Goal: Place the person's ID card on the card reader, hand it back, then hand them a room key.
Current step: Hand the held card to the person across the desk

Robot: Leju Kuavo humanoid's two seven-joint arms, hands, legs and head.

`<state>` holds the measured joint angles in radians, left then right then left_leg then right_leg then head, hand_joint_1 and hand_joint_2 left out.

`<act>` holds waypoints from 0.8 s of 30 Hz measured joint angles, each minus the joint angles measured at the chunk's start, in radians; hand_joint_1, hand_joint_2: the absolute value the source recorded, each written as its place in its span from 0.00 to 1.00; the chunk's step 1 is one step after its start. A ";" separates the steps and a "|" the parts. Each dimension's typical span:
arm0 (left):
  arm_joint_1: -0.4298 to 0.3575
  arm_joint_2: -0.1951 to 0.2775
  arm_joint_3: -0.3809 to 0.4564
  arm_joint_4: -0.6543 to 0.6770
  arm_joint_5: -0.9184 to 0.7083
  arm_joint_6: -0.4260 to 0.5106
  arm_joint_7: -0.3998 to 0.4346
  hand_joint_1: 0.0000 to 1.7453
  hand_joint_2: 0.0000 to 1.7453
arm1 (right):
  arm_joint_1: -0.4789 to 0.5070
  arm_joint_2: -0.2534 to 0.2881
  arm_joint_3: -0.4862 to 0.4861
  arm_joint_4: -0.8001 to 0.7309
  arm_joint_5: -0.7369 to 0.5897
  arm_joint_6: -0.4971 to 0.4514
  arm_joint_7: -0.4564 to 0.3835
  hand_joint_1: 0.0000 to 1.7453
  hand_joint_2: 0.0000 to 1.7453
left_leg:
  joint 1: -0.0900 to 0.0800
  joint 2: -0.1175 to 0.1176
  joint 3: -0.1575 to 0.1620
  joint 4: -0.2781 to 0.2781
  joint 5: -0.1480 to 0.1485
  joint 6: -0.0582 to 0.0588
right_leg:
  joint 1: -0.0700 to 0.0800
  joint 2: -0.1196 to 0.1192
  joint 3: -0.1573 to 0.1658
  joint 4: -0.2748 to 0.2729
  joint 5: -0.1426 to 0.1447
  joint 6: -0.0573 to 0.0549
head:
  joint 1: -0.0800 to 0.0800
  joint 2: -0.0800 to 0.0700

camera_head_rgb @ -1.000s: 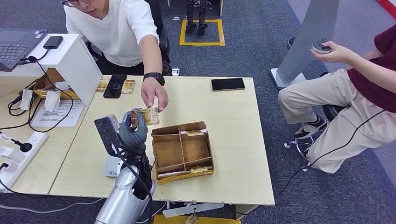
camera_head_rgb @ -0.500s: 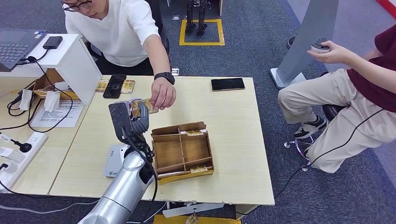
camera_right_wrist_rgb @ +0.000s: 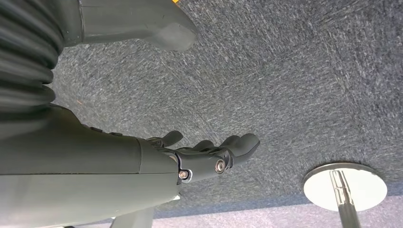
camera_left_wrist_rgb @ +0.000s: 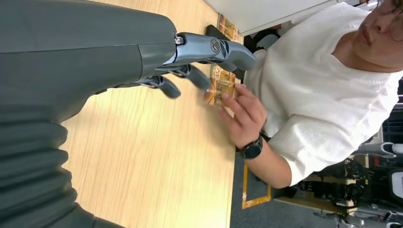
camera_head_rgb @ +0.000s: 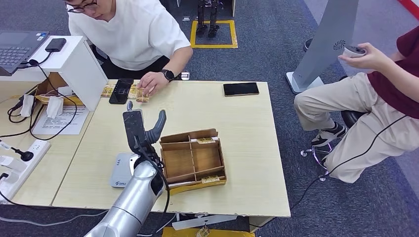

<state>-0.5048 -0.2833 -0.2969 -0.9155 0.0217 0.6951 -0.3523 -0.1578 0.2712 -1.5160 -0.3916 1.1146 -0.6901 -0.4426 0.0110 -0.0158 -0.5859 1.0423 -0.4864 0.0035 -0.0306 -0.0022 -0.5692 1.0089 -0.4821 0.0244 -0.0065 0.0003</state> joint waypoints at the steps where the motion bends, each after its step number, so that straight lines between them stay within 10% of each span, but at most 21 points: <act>1: 0.001 0.001 0.000 -0.002 0.004 -0.002 0.001 0.00 0.00 | 0.000 0.000 0.000 0.000 -0.002 0.000 -0.001 0.00 1.00 | 0.000 0.000 0.000 0.000 0.000 0.000 | 0.000 0.000 0.000 0.000 0.000 0.000 | 0.000 0.000; 8: 0.036 0.014 0.000 -0.078 0.024 -0.015 0.006 0.00 0.00 | 0.002 0.000 -0.008 0.001 -0.024 0.000 -0.008 0.00 1.00 | 0.000 0.000 0.000 0.000 0.000 0.000 | 0.000 0.000 0.000 0.000 0.000 0.000 | 0.000 0.000; 12: 0.088 0.031 0.000 -0.175 0.019 -0.015 0.006 0.00 1.00 | 0.004 0.000 -0.017 0.000 -0.035 0.000 -0.008 0.00 1.00 | 0.000 0.000 0.000 0.000 0.000 0.000 | 0.000 0.000 0.000 0.000 0.000 0.000 | 0.000 0.000; 24: 0.203 0.067 -0.003 -0.409 0.026 0.001 -0.021 0.00 1.00 | 0.007 0.000 -0.026 -0.008 -0.056 0.000 -0.007 0.00 1.00 | 0.000 0.000 0.000 0.000 0.000 0.000 | 0.000 0.000 0.000 0.000 0.000 0.000 | 0.000 0.000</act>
<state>-0.3017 -0.2162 -0.2995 -1.3241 0.0474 0.6962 -0.3734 -0.1506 0.2712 -1.5423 -0.3996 1.0586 -0.6901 -0.4498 0.0110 -0.0157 -0.5859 1.0423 -0.4865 0.0035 -0.0307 -0.0021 -0.5692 1.0089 -0.4826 0.0247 -0.0064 0.0003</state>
